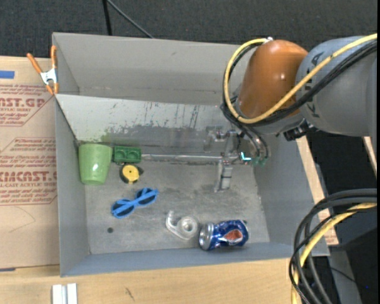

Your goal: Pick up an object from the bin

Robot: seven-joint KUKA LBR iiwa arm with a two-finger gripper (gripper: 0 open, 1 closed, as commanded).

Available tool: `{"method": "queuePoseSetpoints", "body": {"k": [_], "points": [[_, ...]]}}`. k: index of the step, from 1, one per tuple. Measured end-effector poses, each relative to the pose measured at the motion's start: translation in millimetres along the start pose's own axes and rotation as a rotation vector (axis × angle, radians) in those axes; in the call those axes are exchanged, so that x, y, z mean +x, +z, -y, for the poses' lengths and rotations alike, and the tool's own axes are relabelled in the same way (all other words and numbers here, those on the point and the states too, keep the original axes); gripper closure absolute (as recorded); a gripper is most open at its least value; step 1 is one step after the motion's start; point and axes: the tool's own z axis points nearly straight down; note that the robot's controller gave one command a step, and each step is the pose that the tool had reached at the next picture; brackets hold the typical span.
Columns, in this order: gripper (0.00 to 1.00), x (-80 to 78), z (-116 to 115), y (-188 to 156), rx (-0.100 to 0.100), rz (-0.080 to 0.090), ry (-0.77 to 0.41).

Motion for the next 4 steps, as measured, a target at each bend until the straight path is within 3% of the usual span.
{"method": "queuePoseSetpoints", "body": {"k": [1, 2, 3, 4], "points": [[0.0, 20.6, -44.7, 95.0, 0.0, 0.0, -0.176], [0.0, 17.5, -30.3, 21.7, -0.001, 0.012, 0.228], [0.0, 74.6, -42.9, 96.7, 0.001, -0.004, 0.166], [1.0, 72.6, -42.8, 90.0, 0.0, -0.008, 0.165]]}}
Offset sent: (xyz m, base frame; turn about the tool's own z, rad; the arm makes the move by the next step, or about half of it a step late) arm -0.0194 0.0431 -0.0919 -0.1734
